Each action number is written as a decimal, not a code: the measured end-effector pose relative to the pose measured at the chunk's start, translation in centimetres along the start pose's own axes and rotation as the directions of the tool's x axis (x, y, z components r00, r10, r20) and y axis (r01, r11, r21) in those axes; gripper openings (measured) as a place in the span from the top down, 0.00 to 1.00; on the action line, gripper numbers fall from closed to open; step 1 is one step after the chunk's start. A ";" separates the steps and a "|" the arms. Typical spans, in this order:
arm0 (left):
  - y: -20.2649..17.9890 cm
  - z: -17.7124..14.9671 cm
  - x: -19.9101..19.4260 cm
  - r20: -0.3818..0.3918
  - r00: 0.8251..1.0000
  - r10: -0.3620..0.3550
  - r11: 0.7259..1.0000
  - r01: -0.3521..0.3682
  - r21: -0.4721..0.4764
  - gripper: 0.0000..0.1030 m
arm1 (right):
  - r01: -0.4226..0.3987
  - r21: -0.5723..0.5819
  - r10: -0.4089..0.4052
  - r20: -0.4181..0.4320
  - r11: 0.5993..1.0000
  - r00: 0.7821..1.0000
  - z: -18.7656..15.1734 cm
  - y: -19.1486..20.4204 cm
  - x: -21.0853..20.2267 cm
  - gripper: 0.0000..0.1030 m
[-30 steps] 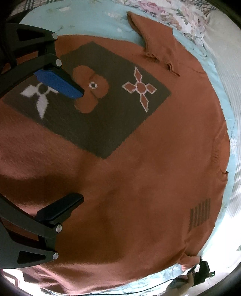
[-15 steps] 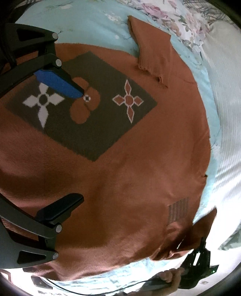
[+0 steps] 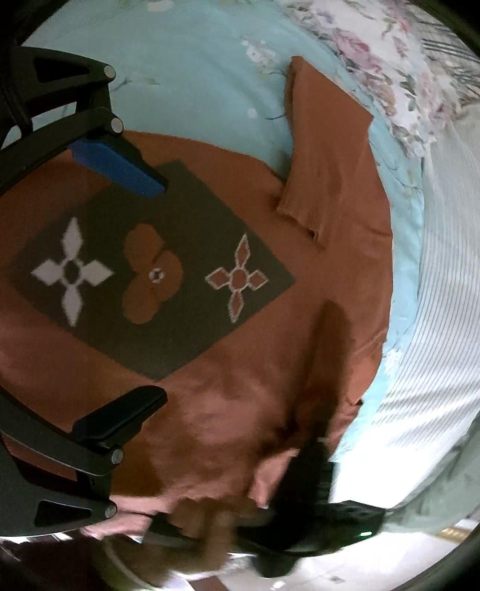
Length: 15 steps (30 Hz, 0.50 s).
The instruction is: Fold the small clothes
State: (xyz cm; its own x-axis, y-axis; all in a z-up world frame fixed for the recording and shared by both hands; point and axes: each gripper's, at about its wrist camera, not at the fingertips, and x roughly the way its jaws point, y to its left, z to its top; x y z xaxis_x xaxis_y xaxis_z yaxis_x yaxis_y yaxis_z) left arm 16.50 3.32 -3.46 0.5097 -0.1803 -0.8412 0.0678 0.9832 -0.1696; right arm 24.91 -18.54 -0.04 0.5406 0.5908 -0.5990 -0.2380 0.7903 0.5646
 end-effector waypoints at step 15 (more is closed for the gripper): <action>-3.6 11.4 8.5 -0.022 0.961 -0.274 0.957 0.270 -0.109 0.01 | -0.020 0.108 0.023 -0.023 0.994 0.999 -6.3 -3.2 -4.1 0.39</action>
State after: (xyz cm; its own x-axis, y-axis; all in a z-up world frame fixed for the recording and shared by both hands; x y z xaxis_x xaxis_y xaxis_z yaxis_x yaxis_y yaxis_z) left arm 30.39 -1.45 -4.13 0.4522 -0.4437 -0.7737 0.1093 0.8885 -0.4456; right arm 18.37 -22.48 -3.03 0.5164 0.6123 -0.5986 -0.1606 0.7559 0.6347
